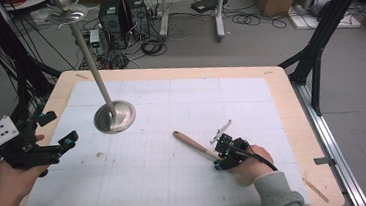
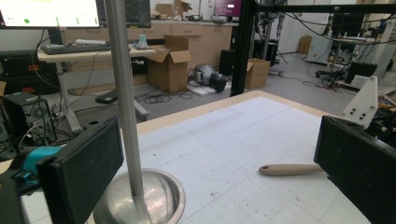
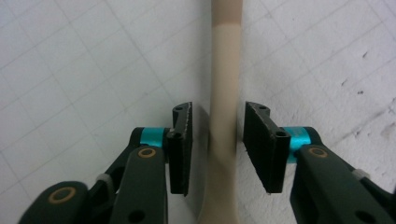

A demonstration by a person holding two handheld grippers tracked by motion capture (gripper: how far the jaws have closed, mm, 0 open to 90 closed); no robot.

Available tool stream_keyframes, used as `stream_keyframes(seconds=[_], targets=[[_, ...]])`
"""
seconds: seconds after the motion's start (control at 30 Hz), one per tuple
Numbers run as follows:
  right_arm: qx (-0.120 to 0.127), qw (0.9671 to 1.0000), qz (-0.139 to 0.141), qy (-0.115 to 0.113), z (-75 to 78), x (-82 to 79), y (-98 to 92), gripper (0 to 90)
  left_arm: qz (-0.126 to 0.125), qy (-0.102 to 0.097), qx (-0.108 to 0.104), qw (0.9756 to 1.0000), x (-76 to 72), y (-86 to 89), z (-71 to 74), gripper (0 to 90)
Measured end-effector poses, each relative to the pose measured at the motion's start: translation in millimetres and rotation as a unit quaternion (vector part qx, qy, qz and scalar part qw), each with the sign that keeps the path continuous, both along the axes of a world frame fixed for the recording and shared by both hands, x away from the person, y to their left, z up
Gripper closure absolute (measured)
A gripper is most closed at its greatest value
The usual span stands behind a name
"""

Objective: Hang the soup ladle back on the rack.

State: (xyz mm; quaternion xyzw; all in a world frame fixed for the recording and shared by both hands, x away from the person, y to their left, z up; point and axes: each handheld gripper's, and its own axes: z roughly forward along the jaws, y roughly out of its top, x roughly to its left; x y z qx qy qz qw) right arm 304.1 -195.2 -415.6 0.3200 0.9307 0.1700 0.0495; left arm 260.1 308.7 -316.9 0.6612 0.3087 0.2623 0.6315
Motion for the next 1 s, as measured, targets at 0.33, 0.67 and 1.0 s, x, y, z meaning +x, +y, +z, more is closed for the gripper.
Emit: stream_keyframes(seconds=[0.33,0.67,1.0], targets=[[0.007,0.9998,-0.017,0.007,0.7,-0.9,-6.6,77.2,0.000,-0.002,0.000,1.0000,-0.6,0.7,0.5,1.9],[0.047,0.9980,-0.015,-0.039,13.6,-4.0,-14.9,77.3,0.000,0.000,0.000,1.0000,0.8,-0.3,-0.3,1.9],[0.101,0.9906,0.000,-0.092,29.6,-9.7,-14.5,77.3,-0.001,-0.002,0.002,1.0000,-0.1,-0.1,0.6,1.9]])
